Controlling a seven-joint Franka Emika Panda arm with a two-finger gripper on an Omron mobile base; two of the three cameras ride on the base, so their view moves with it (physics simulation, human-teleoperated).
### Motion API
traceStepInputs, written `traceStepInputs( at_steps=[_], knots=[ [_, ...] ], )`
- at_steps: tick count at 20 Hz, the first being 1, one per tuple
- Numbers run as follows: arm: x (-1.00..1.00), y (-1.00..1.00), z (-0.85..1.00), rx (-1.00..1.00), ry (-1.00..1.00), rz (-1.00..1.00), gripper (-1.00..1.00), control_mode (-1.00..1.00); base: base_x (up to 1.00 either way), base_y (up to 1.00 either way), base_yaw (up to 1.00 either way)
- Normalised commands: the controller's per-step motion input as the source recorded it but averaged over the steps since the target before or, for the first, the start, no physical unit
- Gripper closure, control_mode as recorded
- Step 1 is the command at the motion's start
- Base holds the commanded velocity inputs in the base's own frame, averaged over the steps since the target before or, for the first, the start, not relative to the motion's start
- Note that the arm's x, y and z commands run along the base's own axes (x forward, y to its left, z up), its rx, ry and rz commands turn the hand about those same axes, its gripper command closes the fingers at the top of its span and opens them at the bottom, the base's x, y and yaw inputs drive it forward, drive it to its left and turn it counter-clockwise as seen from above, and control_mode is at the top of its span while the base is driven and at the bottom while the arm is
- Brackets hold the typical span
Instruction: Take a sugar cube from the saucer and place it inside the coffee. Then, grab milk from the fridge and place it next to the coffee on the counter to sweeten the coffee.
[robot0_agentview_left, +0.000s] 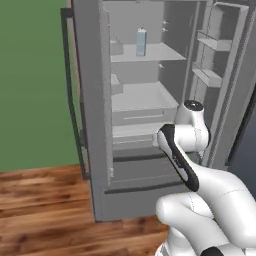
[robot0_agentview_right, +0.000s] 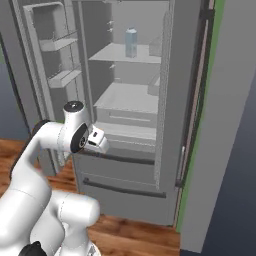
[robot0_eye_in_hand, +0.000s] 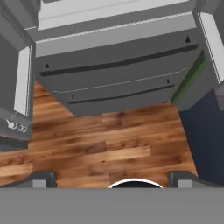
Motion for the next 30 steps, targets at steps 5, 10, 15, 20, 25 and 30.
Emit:
traceStepInputs(
  at_steps=[5, 10, 15, 20, 25, 30],
  knots=[
    [0.00, 0.00, 0.00, 0.00, 0.00, 0.00, -1.00, 1.00, 1.00, -0.01, 0.00],
    [0.00, 0.00, 0.00, 0.00, 0.00, 0.00, -1.00, 1.00, 1.00, 0.00, 0.00],
    [0.00, 0.00, 0.00, 0.00, 0.00, 0.00, -1.00, 1.00, 0.99, 0.00, 0.00],
    [0.24, 0.00, 0.54, -0.03, -0.21, 0.00, -1.00, -1.00, 0.15, 0.00, 0.00],
    [0.04, 0.00, 1.00, -0.04, -0.37, 0.00, -1.00, -1.00, 0.00, 0.00, 0.00],
    [0.24, 0.00, 1.00, -0.01, -0.22, 0.00, -1.00, -1.00, 0.00, 0.00, 0.00]
  ],
)
